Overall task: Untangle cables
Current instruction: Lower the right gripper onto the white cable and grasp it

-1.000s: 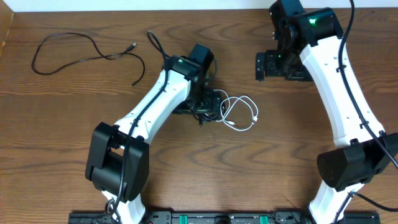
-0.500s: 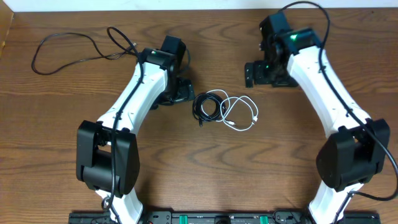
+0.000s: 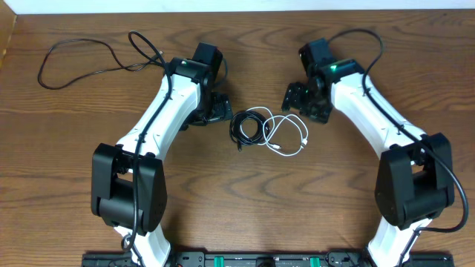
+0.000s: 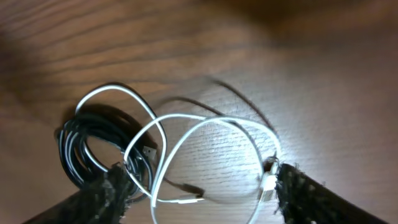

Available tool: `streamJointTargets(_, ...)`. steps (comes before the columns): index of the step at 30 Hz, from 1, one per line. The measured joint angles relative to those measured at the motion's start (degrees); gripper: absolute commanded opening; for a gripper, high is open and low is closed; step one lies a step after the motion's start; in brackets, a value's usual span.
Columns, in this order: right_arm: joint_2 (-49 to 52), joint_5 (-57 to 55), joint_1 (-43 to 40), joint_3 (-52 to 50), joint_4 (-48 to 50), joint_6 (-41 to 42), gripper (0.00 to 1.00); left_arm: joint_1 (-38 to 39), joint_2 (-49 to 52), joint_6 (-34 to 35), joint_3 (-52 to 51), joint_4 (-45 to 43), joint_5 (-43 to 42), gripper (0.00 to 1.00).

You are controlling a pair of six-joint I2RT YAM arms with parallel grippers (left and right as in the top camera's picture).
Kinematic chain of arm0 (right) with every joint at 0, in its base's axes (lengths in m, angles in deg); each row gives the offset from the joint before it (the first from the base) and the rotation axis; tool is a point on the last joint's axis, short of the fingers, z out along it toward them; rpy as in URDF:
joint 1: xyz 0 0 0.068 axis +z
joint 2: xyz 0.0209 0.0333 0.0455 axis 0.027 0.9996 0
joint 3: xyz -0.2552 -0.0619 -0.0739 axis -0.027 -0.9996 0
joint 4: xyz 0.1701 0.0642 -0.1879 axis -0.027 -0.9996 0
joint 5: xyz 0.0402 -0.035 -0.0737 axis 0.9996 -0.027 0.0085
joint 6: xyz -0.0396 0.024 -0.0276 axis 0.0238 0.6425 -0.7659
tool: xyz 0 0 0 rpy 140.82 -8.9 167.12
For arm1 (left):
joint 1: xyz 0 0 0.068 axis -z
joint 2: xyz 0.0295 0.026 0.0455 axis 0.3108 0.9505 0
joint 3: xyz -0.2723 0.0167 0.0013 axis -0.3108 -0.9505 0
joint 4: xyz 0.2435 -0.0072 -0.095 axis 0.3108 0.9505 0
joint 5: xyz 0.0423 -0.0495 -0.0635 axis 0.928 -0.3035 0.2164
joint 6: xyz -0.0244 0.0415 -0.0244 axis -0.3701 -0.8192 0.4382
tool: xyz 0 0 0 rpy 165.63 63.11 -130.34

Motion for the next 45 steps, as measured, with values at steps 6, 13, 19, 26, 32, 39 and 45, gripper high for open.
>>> streamJointTargets(6, 0.0, 0.2, 2.3, -3.8, 7.6, 9.6, 0.68, 0.0, 0.0, 0.1, 0.0, 0.0, 0.0, 0.98)
streamJointTargets(13, 0.0, -0.9, 4.7, -5.3, 11.6, 14.5, 0.49, 0.0, 0.0, 0.1, 0.0, 0.0, 0.0, 0.98)
streamJointTargets(19, 0.0, -1.6, 4.8, -5.3, 10.7, 16.7, 0.47, 0.0, 0.0, 0.1, 0.0, 0.0, 0.0, 0.98)
streamJointTargets(26, 0.0, -2.6, 5.2, -5.4, 8.7, 19.5, 0.48, 0.0, 0.0, 0.1, 0.0, 0.0, 0.0, 0.98)
streamJointTargets(32, 0.0, -5.0, 6.3, -5.4, 8.7, 20.6, 0.48, 0.0, 0.0, 0.1, 0.0, 0.0, 0.0, 0.97)
streamJointTargets(39, 0.0, -7.0, 6.4, -5.4, 9.2, 21.1, 0.47, 0.0, 0.0, 0.1, 0.0, 0.0, 0.0, 0.98)
streamJointTargets(45, 0.7, -7.7, 6.4, -5.4, 9.8, 21.5, 0.46, 0.0, 0.0, 0.1, 0.0, 0.0, 0.0, 0.98)
